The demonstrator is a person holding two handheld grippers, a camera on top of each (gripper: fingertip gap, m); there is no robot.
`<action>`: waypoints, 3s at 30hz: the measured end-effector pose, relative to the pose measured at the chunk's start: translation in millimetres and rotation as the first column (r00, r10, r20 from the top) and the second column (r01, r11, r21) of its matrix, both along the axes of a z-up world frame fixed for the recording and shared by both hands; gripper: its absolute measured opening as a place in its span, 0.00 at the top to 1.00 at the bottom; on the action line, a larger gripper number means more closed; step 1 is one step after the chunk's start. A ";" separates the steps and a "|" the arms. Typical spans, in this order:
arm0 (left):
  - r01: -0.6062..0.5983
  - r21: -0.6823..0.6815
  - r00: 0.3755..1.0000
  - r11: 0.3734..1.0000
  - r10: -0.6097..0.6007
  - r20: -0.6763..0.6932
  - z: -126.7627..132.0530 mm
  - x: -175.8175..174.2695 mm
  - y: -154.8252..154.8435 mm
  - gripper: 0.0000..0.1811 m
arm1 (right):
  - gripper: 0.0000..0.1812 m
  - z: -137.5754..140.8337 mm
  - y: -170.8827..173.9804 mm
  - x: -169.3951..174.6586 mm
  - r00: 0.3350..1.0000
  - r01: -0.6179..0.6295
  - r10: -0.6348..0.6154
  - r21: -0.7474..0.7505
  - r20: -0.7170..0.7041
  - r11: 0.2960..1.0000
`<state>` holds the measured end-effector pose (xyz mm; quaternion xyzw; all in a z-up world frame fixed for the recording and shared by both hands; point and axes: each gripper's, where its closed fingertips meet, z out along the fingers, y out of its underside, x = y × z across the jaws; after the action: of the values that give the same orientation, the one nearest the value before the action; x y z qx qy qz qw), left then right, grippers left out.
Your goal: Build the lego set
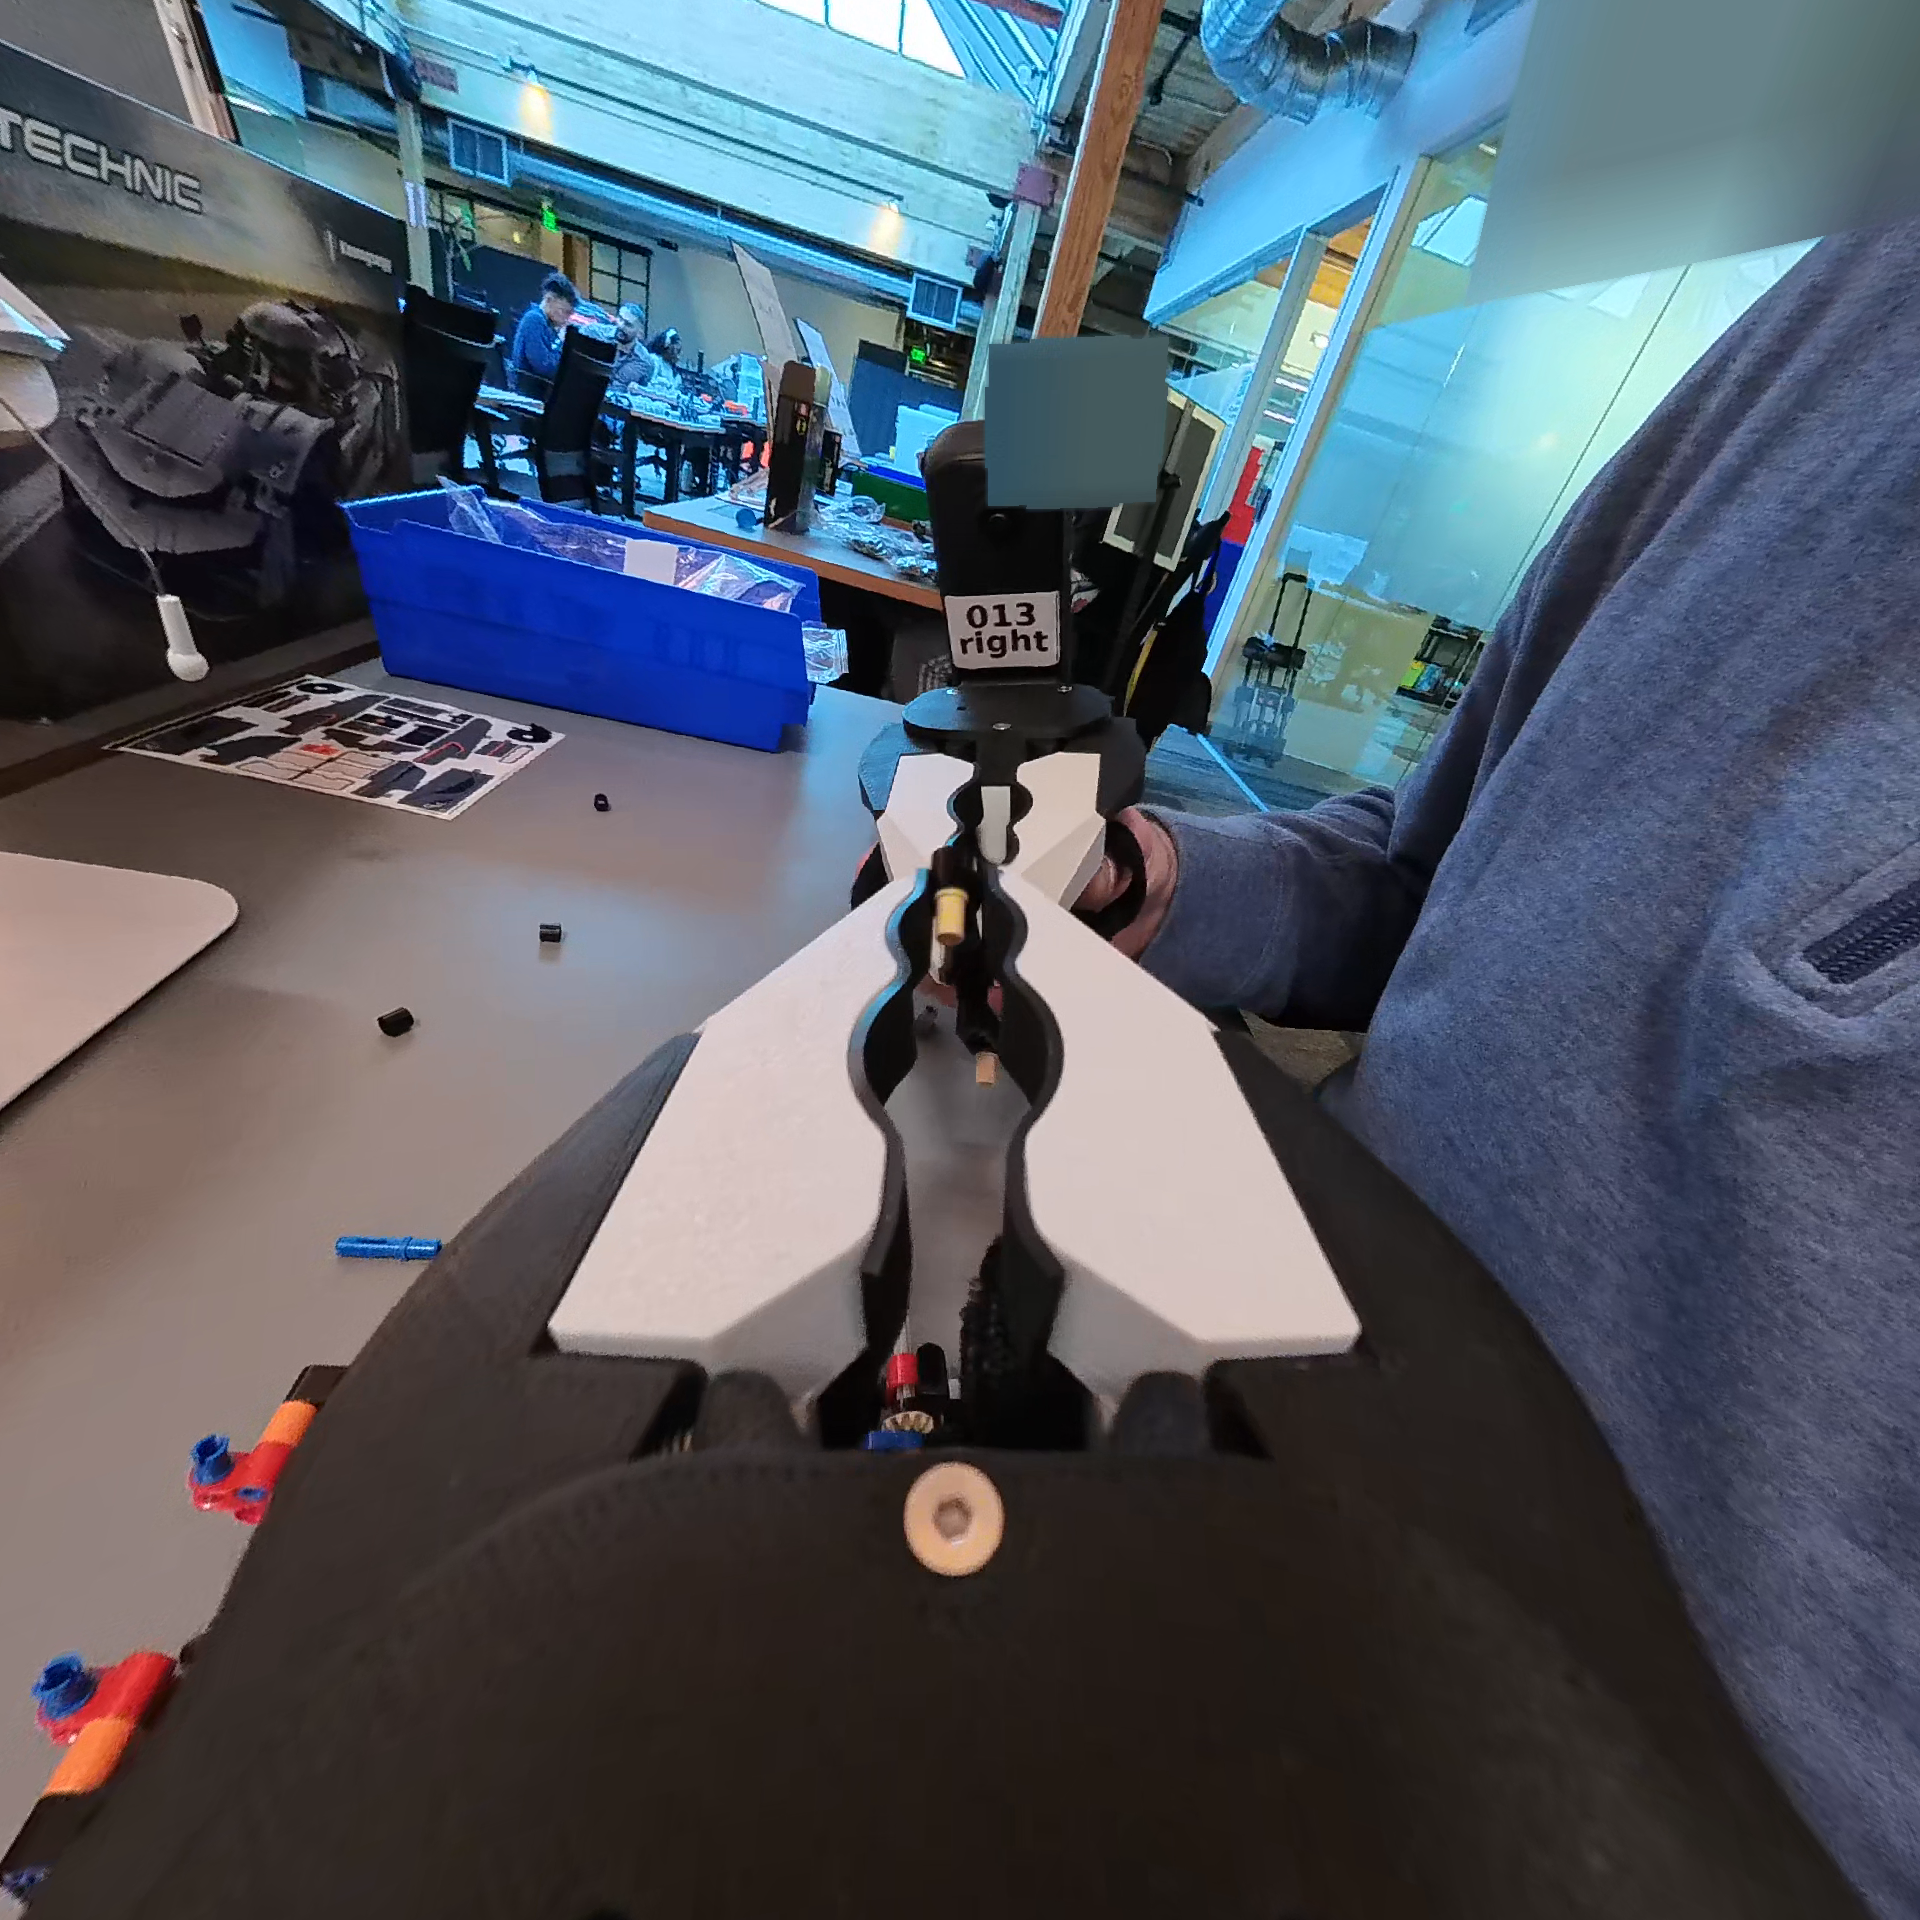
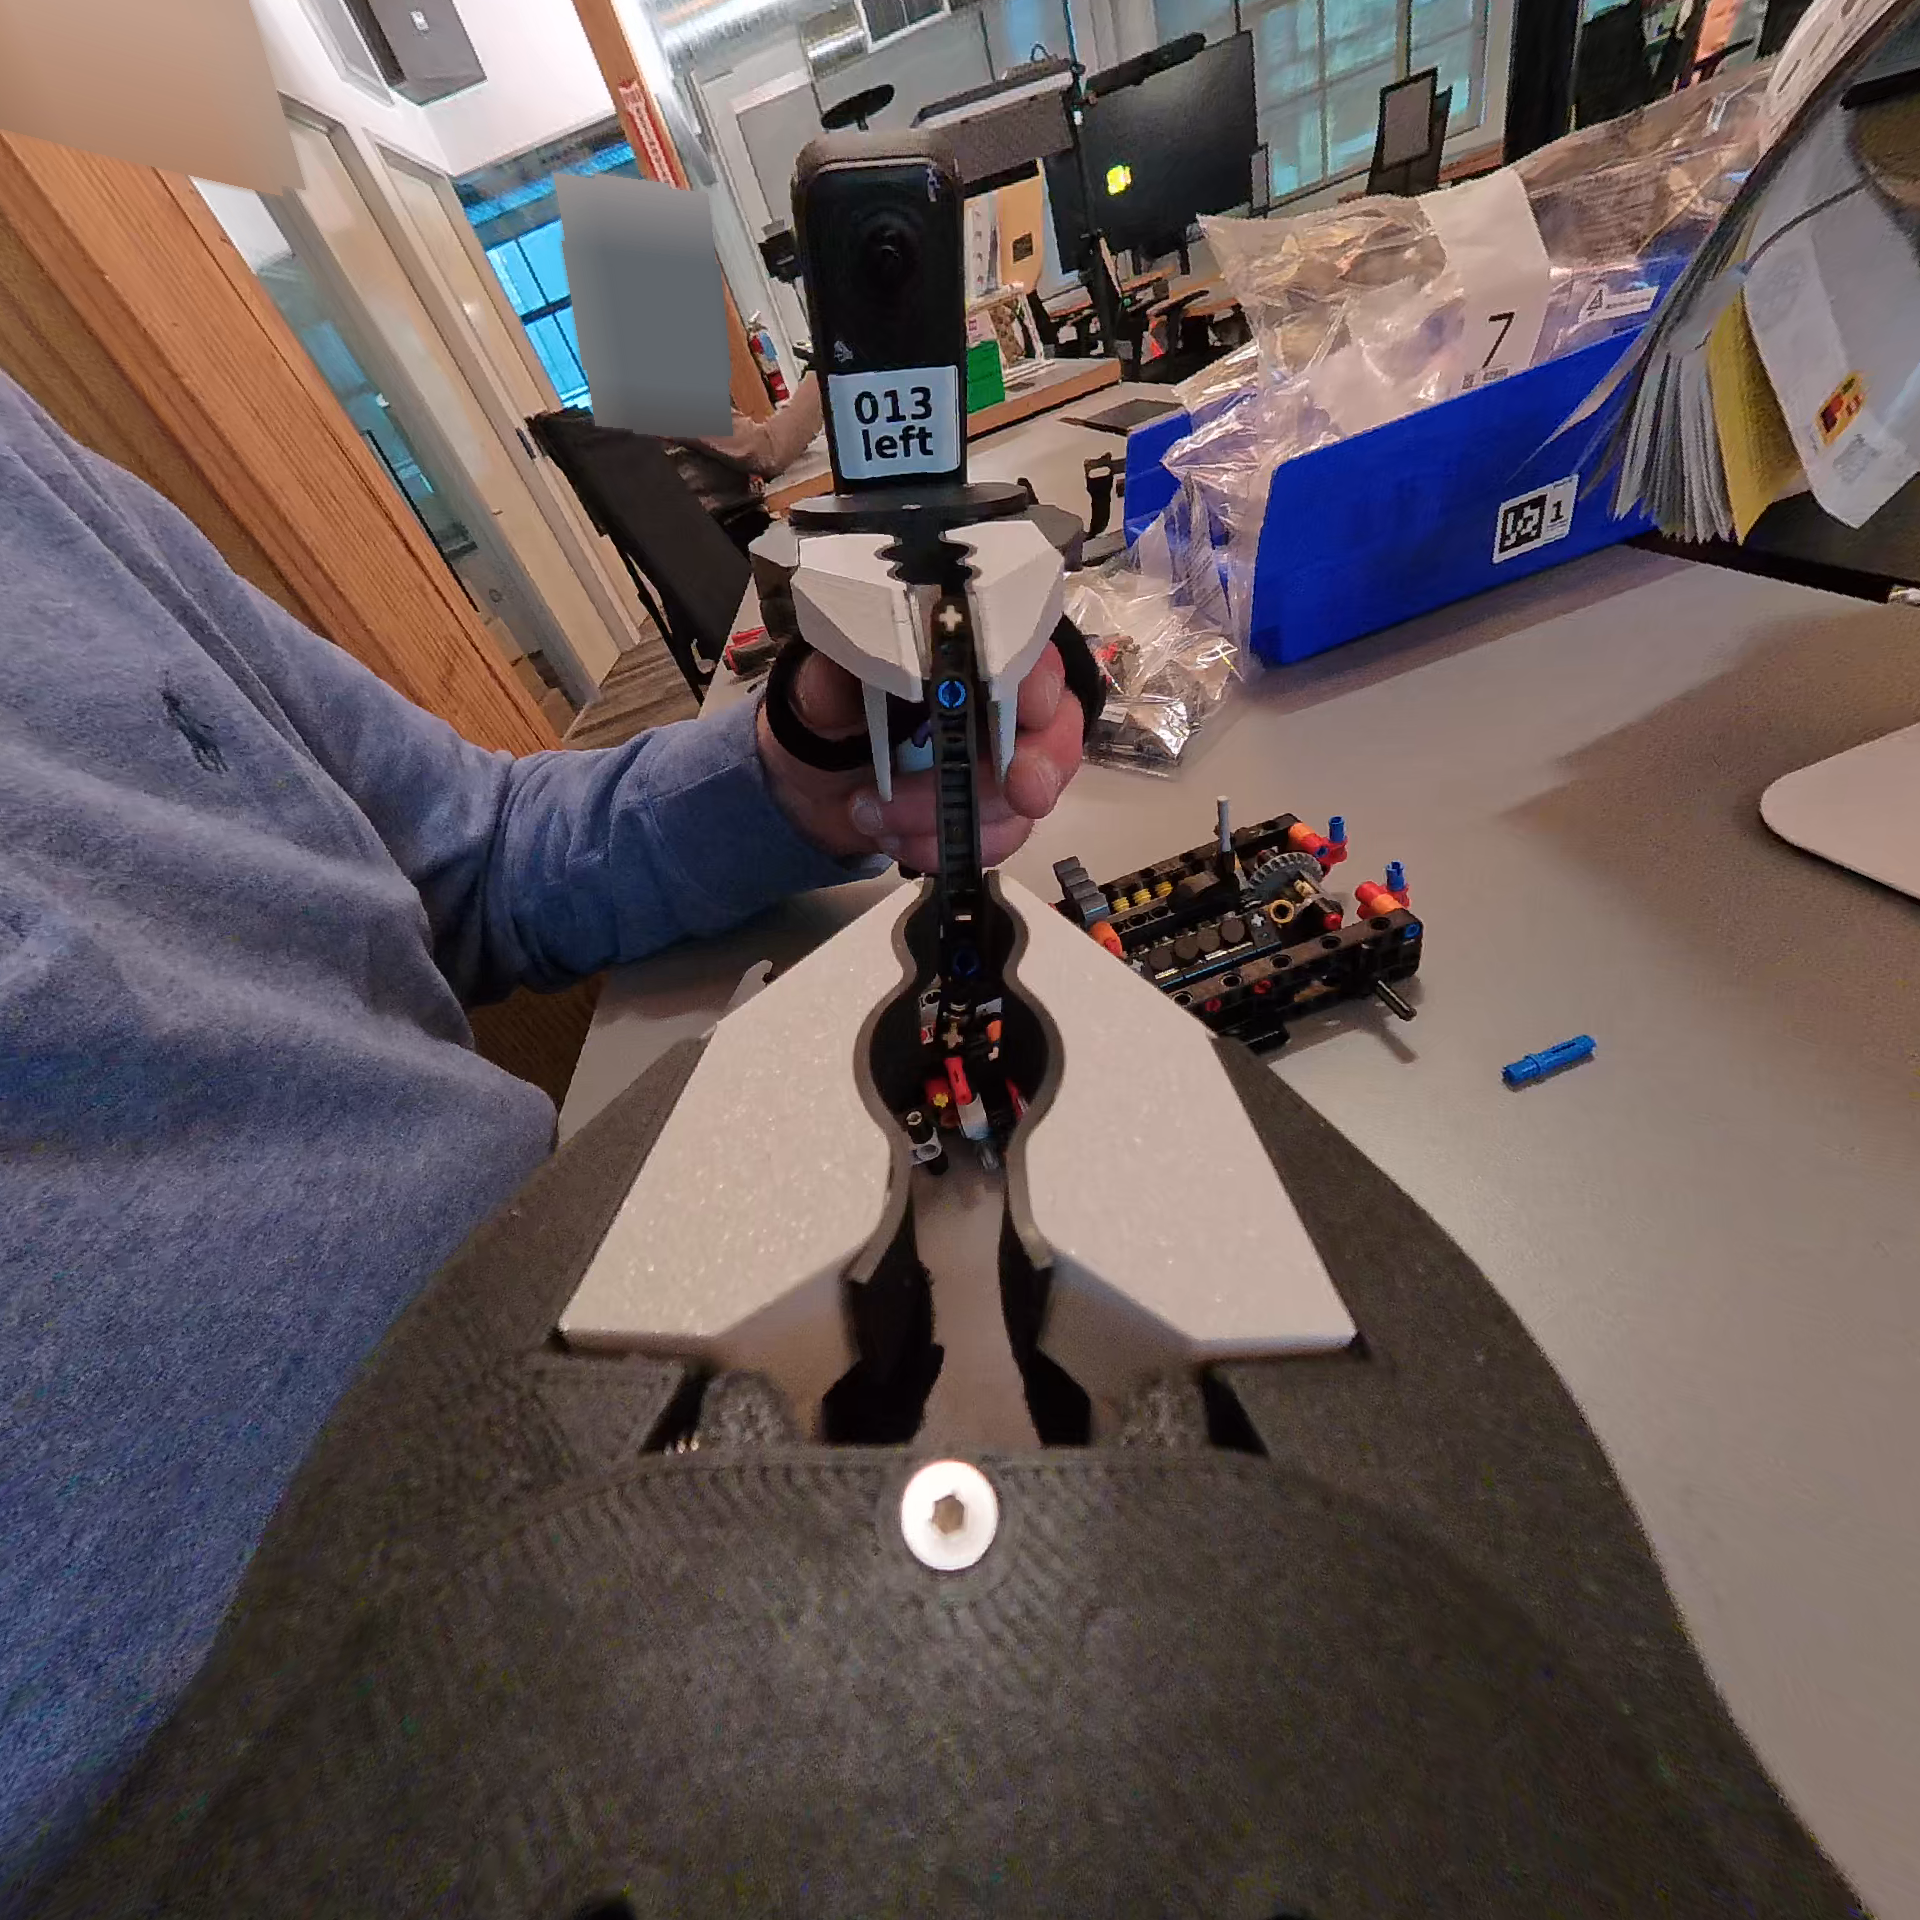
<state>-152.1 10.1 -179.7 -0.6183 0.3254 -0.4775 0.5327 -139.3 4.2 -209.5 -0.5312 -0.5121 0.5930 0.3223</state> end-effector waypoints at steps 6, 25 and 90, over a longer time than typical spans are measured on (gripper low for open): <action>-0.006 0.006 1.000 1.000 0.006 0.005 0.5 0.8 0.5 0.97 | 0.97 0.2 0.5 0.5 1.000 -0.001 0.001 -0.010 -0.004 1.000; -0.056 0.010 0.996 0.998 0.056 0.064 7.6 -8.9 7.3 0.97 | 0.92 -9.0 6.1 -3.2 0.999 0.035 -0.034 -0.028 0.037 0.999; -0.248 -0.061 0.916 0.967 0.255 0.310 30.3 -65.3 33.9 0.97 | 0.88 -8.2 23.3 -0.7 0.992 0.125 -0.124 -0.047 0.020 0.991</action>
<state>-217.4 43.9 -149.5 -0.5762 0.1491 -0.5009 0.6284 -140.0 27.5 -217.7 -0.5746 -0.4665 0.5794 0.3414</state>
